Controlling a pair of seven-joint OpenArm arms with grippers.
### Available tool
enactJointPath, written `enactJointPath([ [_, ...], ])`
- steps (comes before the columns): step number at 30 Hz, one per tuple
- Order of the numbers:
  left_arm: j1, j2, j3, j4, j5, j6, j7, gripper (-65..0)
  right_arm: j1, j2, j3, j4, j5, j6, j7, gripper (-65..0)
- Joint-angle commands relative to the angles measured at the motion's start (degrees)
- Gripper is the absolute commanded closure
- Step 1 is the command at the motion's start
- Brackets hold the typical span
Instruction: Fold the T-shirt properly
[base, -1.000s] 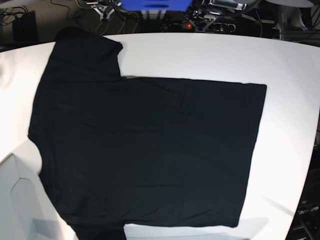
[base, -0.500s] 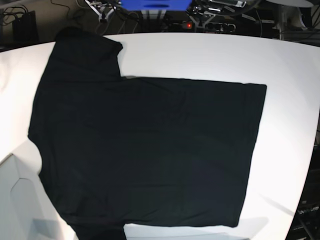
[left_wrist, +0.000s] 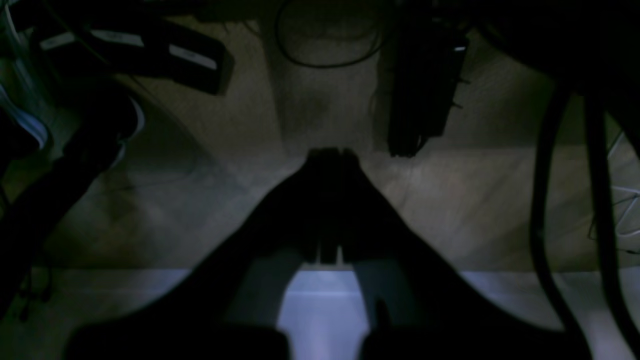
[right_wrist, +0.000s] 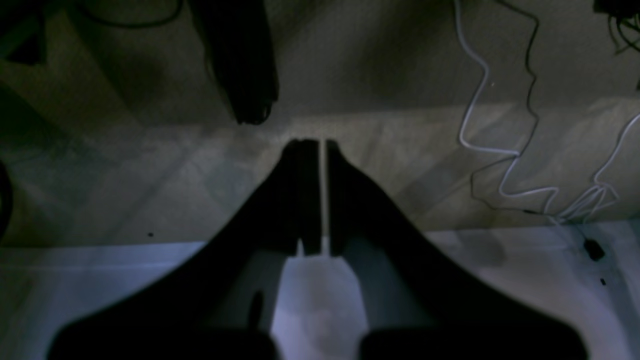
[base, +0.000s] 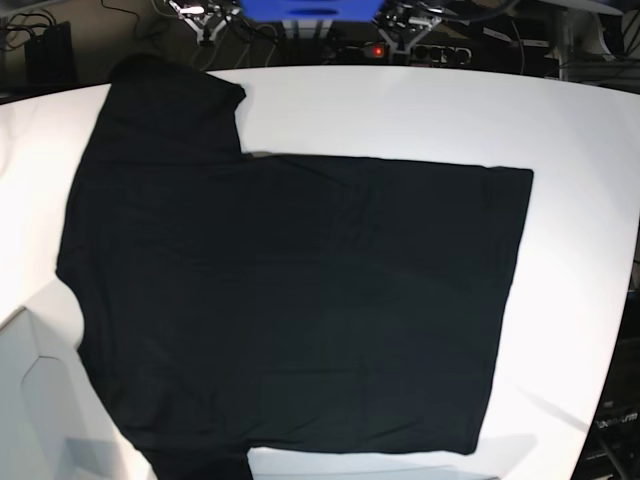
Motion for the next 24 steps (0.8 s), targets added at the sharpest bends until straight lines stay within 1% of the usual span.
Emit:
enactJointPath([
  [1, 1.1, -0.1, 0.1, 0.9, 0.1, 0.3, 0.0, 0.0, -0.2, 0.1, -0.1, 0.1, 0.2, 0.9, -0.2, 0.0],
  [5, 3.1, -0.1, 0.2, 3.6, 0.1, 0.3, 0.0, 0.0, -2.1, 0.1, -0.1, 1.8, 0.2, 0.9, 0.1, 0.0],
  [9, 5.8, -2.0, 0.0, 7.5, 0.0, 0.3, -0.1, 0.0, -6.7, -0.1, -0.1, 8.6, 0.2, 0.9, -0.1, 0.0],
  [11, 8.2, -2.4, 0.0, 10.9, 0.0, 0.3, -0.1, 0.0, -9.5, -0.1, -0.1, 12.6, 0.2, 0.9, -0.2, 0.0],
  [14, 12.2, -4.5, -0.1, 16.8, 0.0, 0.3, -0.1, 0.0, -13.6, -0.1, -0.1, 18.0, 0.2, 0.9, -0.2, 0.0],
  [17, 18.5, -6.4, -0.1, 25.2, 0.0, 0.3, -0.1, 0.0, -19.0, -0.1, -0.1, 25.2, 0.2, 0.9, -0.2, 0.0],
  [24, 37.2, -11.6, -0.2, 53.3, -0.1, 0.3, -0.2, 0.0, -36.9, 0.2, 0.2, 51.6, 0.3, 0.9, -0.3, 0.0],
])
